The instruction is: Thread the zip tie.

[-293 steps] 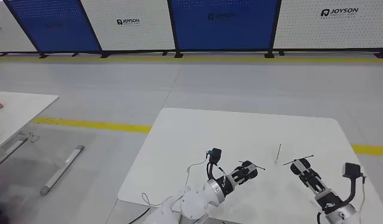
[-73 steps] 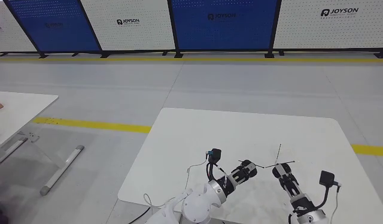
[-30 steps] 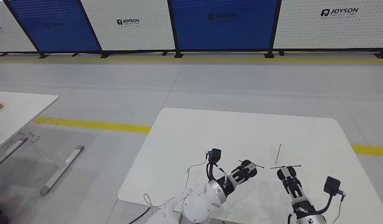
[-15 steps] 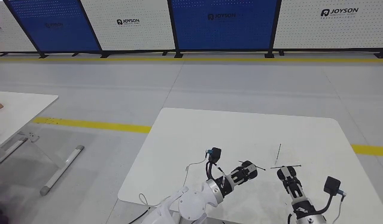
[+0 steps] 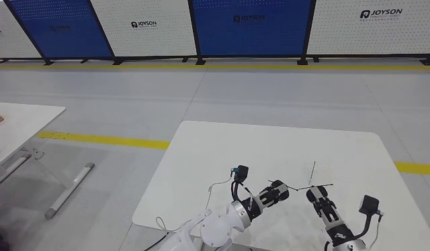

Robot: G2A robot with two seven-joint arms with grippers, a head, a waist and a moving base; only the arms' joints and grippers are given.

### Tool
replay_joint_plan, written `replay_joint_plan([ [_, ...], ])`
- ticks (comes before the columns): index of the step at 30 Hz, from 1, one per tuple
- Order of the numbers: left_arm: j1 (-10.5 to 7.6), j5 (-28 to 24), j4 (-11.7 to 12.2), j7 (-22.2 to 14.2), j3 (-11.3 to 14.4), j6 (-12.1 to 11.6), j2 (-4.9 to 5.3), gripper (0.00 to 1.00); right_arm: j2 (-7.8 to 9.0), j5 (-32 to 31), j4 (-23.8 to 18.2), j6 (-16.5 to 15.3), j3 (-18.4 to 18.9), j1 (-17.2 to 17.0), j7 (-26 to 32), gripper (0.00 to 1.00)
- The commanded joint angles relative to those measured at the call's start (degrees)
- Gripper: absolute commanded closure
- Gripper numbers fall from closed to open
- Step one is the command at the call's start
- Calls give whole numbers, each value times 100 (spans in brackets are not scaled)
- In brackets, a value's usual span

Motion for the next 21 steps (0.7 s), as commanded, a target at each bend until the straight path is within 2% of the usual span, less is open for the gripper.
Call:
replay_joint_plan([
  [1,0,0,0,0,0,0,0,100,0,0,0,-1,1,0,-7,100],
  [9,1,7,2,2,4,1,0,100,0,0,0,-1,1,0,-7,100],
  [14,-25,297,30,63,104,25,-5,100,0,0,0,-1,1,0,-7,100],
  [21,-14,274,24,108,97,-21,-7,100,0,0,0,-1,1,0,-7,100],
])
